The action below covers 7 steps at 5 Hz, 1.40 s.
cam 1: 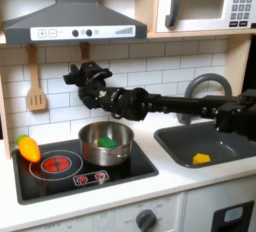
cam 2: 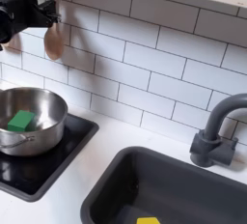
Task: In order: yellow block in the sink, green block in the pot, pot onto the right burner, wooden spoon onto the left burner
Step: 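Take the wooden spoon off the wall and put it onto the left burner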
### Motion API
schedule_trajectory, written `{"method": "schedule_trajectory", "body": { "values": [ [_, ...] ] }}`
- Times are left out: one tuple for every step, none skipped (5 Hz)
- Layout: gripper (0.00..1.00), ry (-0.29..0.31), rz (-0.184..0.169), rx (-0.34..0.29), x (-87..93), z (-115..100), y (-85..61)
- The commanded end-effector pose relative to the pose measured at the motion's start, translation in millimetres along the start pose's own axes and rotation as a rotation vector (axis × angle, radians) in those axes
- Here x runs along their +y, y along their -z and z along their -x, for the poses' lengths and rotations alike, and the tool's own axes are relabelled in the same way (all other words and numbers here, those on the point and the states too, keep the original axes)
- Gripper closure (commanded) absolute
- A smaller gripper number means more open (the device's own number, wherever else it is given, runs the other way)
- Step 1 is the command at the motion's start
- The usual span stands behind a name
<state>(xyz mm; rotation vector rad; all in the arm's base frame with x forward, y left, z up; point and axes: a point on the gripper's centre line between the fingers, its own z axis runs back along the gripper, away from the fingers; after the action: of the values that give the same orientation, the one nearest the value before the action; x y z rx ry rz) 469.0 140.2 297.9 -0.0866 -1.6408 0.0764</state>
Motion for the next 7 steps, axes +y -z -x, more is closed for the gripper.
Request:
{"method": "schedule_trajectory", "body": {
  "values": [
    [0.00, -0.001, -0.003, 0.000, 1.6, -0.8, 3.4],
    [0.00, 0.001, 0.006, 0.000, 0.5, 0.6, 5.9],
    [0.00, 0.001, 0.003, 0.003, 0.4, 2.0, 6.3],
    [0.00, -0.001, 0.010, 0.007, -1.9, 4.5, 8.5],
    [0.00, 0.004, 0.026, -0.005, -9.8, 1.7, 13.0],
    [0.00, 0.003, 0.020, -0.004, -7.3, 2.4, 13.0],
    [1.00, -0.002, 0.010, -0.008, -6.2, 2.9, 11.9]
  ]
}}
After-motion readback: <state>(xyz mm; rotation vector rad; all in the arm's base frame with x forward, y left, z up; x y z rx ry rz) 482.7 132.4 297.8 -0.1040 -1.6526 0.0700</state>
